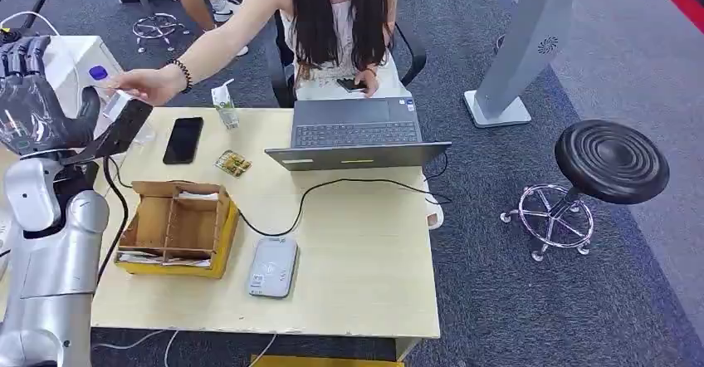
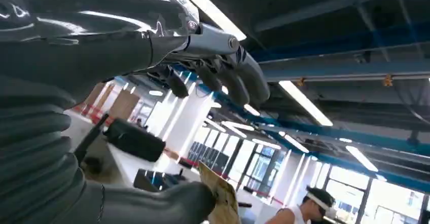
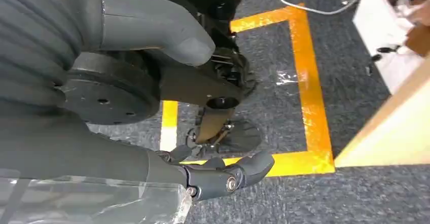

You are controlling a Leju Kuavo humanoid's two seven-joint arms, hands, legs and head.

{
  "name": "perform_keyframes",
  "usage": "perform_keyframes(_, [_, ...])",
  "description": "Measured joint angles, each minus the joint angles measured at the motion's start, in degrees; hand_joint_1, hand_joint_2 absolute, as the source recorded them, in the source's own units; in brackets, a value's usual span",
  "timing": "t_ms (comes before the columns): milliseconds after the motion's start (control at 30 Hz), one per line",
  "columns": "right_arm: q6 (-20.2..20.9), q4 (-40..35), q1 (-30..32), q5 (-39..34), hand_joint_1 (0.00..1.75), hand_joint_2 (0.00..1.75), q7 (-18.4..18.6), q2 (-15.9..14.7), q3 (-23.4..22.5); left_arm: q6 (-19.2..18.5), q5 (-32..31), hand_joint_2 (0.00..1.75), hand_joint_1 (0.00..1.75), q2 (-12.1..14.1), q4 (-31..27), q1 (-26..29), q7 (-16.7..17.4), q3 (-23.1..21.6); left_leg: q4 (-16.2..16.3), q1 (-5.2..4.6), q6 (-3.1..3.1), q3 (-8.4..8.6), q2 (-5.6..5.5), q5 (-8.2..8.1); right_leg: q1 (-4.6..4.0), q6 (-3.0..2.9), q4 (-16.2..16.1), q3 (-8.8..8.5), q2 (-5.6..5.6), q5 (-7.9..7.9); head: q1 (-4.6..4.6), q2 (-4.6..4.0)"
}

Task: Pass the card to the sensor for recognition and then transmit it.

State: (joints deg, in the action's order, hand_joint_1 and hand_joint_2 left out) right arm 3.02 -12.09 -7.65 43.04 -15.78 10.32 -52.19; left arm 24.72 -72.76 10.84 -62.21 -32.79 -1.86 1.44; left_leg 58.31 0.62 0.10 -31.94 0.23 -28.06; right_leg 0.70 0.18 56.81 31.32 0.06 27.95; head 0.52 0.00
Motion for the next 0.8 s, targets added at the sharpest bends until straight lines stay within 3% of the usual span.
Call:
perform_keyframes(367, [0.5, 0.3, 0.3, 0.7, 0.00, 1.75, 0.8, 0.5, 1.1, 2.2, -11.2, 1.75, 1.75, 2.4, 7.0, -5.6, 3.8, -6.1, 0.0, 0.02, 0.00, -0.05, -0.02, 0.01, 0.00, 0.00, 0.0, 0.03, 0.00, -0.01, 0.02, 0.00])
perform_keyframes(800, [0.8, 0.5, 0.5, 0.8, 0.00, 1.75, 1.2, 0.5, 1.5, 3.4, -11.3, 1.75, 1.75, 2.8, 9.4, -6.7, 5.1, -8.6, 0.0, 0.02, 0.00, -0.05, -0.01, 0.00, 0.00, 0.00, 0.0, 0.04, 0.01, -0.01, 0.02, 0.00])
